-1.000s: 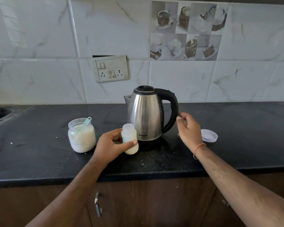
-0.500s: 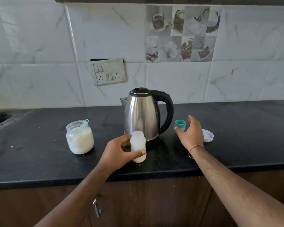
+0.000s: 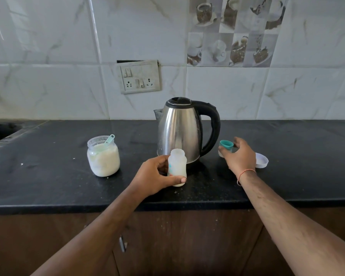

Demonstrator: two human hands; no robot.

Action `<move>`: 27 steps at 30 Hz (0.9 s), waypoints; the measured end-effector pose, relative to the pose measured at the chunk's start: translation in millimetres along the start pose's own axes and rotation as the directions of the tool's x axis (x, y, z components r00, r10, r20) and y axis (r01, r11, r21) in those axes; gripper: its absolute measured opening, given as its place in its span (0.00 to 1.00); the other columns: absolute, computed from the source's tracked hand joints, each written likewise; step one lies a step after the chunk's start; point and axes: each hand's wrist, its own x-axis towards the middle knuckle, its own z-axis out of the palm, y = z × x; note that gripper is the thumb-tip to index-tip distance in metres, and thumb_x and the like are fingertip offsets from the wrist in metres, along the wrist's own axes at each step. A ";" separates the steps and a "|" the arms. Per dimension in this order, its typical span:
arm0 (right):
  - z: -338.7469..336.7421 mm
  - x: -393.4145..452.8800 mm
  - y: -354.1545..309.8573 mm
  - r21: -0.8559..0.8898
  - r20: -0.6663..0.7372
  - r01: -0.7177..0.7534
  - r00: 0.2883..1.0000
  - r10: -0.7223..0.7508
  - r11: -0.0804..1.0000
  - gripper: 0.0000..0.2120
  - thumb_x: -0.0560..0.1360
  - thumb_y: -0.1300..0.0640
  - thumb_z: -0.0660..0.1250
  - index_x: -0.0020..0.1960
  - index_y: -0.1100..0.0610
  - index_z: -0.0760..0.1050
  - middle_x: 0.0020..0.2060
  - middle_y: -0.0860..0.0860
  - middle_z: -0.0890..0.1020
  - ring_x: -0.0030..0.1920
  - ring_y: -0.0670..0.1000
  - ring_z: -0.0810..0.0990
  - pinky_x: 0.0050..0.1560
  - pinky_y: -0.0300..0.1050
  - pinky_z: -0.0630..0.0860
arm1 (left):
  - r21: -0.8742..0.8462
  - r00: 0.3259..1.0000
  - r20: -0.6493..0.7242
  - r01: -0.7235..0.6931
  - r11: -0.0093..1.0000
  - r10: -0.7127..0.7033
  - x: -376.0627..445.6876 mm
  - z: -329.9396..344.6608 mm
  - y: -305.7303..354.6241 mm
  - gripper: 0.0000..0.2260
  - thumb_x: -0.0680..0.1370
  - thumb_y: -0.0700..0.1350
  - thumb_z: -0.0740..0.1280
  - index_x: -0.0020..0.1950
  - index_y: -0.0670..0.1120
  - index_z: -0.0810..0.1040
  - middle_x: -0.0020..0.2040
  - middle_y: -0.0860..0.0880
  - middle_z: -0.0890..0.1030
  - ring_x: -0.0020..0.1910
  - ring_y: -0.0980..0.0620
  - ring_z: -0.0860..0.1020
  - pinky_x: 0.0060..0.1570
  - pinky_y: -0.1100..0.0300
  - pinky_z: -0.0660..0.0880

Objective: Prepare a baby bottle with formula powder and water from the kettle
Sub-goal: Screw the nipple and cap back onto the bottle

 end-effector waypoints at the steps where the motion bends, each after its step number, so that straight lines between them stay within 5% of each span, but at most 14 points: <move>1: -0.9 -3.0 -0.1 0.033 -0.005 -0.006 1.000 0.006 0.999 0.35 0.78 0.47 0.78 0.81 0.55 0.71 0.74 0.54 0.79 0.71 0.60 0.80 0.68 0.63 0.81 | 0.001 1.000 0.006 -0.001 1.000 0.001 0.0 -0.2 -0.2 0.46 0.62 0.67 0.81 0.78 0.54 0.76 0.65 0.59 0.83 0.62 0.59 0.82 0.64 0.58 0.81; 4: -2.8 -16.2 -1.1 0.125 -0.009 -0.017 1.000 0.018 0.992 0.33 0.77 0.46 0.79 0.79 0.51 0.72 0.72 0.50 0.81 0.66 0.57 0.83 0.61 0.64 0.85 | 0.008 1.000 0.018 -0.001 1.000 0.001 1.0 -1.0 -0.8 0.44 0.65 0.63 0.83 0.78 0.53 0.76 0.68 0.56 0.84 0.64 0.57 0.82 0.67 0.52 0.81; 9: -9.6 -50.6 -12.7 0.242 -0.057 0.052 0.998 -0.039 0.969 0.28 0.78 0.50 0.79 0.75 0.51 0.76 0.67 0.47 0.83 0.59 0.47 0.83 0.53 0.36 0.77 | 0.000 1.000 0.009 -0.001 1.000 0.001 2.0 -0.7 -1.7 0.41 0.67 0.60 0.85 0.77 0.53 0.77 0.65 0.58 0.84 0.62 0.59 0.82 0.66 0.54 0.81; 14: -9.2 -79.7 -25.0 0.318 -0.004 0.218 0.974 -0.228 0.923 0.25 0.75 0.52 0.82 0.69 0.46 0.78 0.62 0.40 0.83 0.61 0.46 0.84 0.58 0.40 0.83 | 0.003 1.000 0.008 0.006 1.000 -0.006 2.2 0.0 -2.0 0.41 0.66 0.61 0.85 0.77 0.54 0.77 0.64 0.58 0.85 0.61 0.59 0.82 0.65 0.54 0.82; 19: -10.2 -88.0 -44.8 0.189 0.177 0.380 0.894 -0.412 0.906 0.26 0.74 0.49 0.82 0.67 0.39 0.76 0.59 0.31 0.79 0.61 0.36 0.79 0.53 0.26 0.77 | 0.031 1.000 0.005 0.025 0.999 -0.025 2.1 0.7 0.2 0.41 0.67 0.62 0.84 0.78 0.53 0.76 0.66 0.56 0.84 0.62 0.57 0.82 0.65 0.53 0.82; 27: -14.1 -75.3 -71.5 0.195 0.324 0.454 0.807 -0.494 0.869 0.24 0.73 0.49 0.83 0.63 0.34 0.76 0.58 0.30 0.80 0.61 0.33 0.78 0.54 0.28 0.75 | 0.015 0.999 0.020 0.026 1.000 -0.027 1.9 0.3 -1.4 0.40 0.68 0.61 0.83 0.78 0.54 0.77 0.65 0.56 0.85 0.61 0.56 0.83 0.65 0.52 0.82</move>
